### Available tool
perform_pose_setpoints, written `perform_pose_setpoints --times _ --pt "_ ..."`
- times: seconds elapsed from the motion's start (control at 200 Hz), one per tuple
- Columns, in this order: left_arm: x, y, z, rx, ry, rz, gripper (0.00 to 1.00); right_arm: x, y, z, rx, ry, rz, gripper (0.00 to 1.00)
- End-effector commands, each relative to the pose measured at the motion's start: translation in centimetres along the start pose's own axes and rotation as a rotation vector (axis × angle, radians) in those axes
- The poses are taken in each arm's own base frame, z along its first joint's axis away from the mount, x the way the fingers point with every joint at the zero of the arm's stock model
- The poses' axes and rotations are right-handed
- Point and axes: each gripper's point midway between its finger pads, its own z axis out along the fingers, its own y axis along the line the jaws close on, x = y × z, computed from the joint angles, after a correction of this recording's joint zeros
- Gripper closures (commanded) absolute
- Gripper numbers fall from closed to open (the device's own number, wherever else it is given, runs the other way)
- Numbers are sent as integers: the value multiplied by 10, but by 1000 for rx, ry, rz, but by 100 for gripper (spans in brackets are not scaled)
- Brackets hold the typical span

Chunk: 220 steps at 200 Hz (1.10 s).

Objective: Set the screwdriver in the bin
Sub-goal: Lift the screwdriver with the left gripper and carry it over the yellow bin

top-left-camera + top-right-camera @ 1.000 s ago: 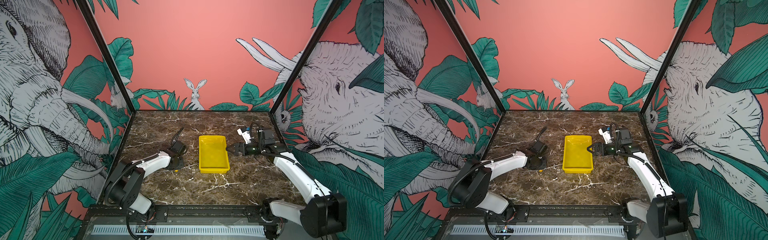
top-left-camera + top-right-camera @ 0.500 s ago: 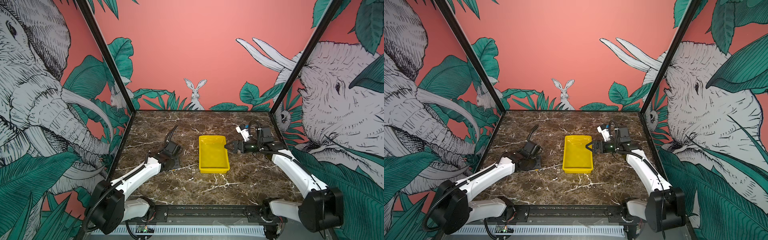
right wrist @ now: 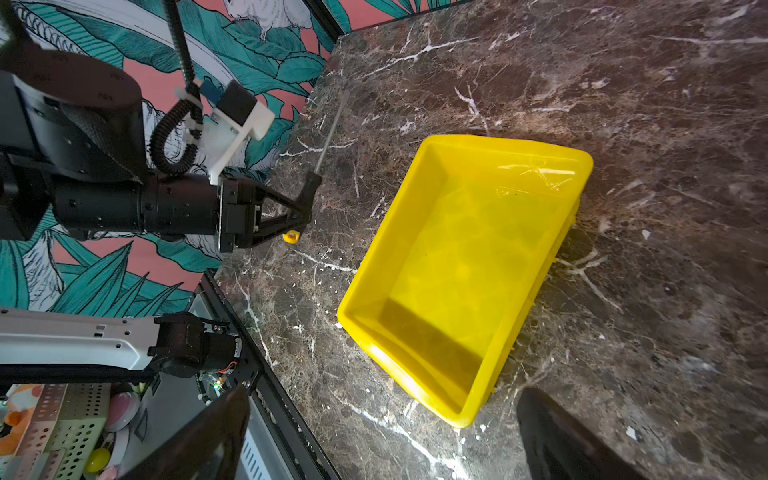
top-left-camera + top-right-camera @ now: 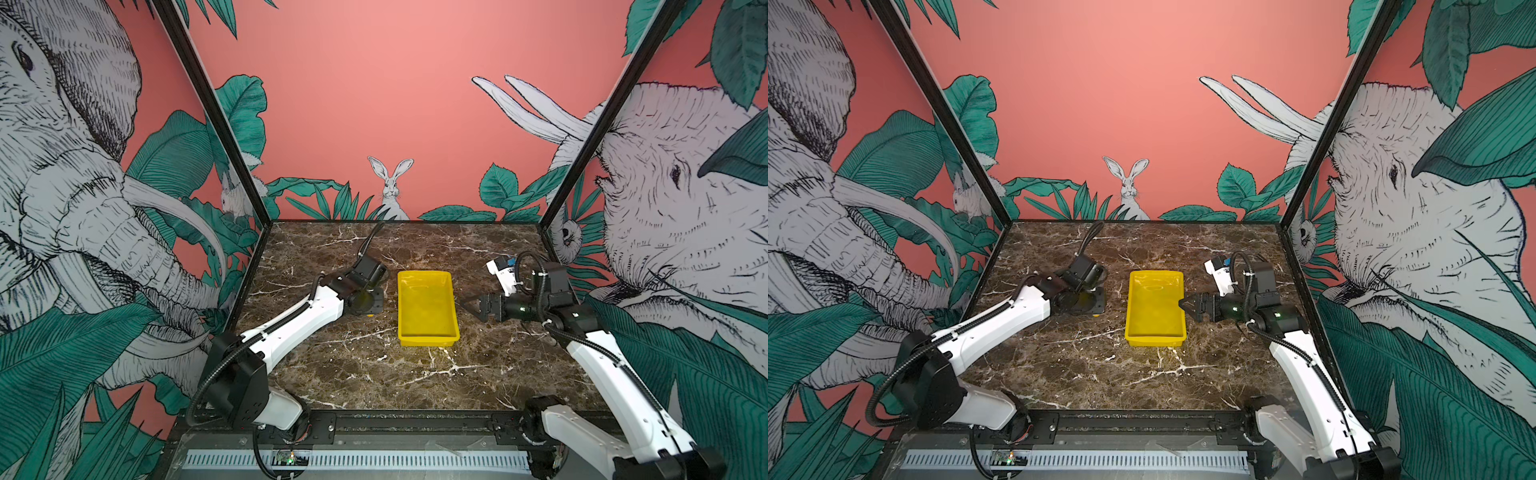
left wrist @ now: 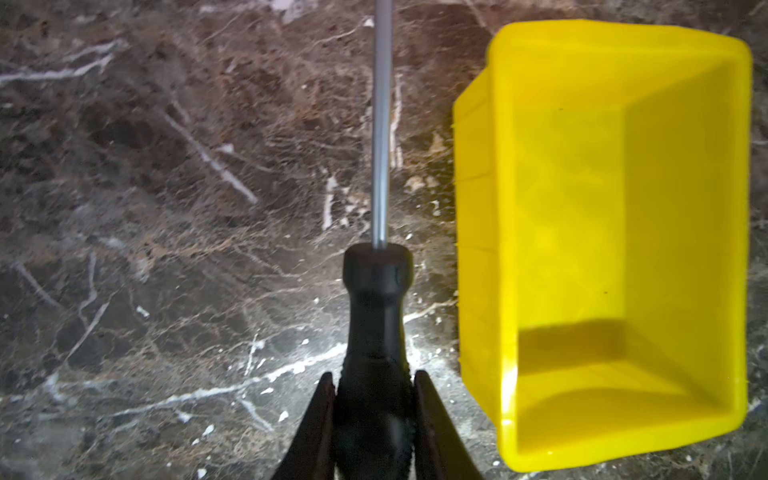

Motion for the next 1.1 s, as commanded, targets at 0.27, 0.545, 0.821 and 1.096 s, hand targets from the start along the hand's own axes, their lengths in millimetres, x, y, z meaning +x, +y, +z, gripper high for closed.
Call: perform_pose_setpoints --times 0.27,0.545,0.821,1.096 --pt "7 -85 21 96 108 196 100 24 8 -37 109 -10 15 0" --pt "21 -110 49 112 201 273 100 45 -2 -46 190 41 3 0" --pt "45 -123 76 87 272 347 100 58 -9 -48 223 51 10 0" --pt "56 -131 91 106 302 352 100 74 -13 -55 265 75 2 0"
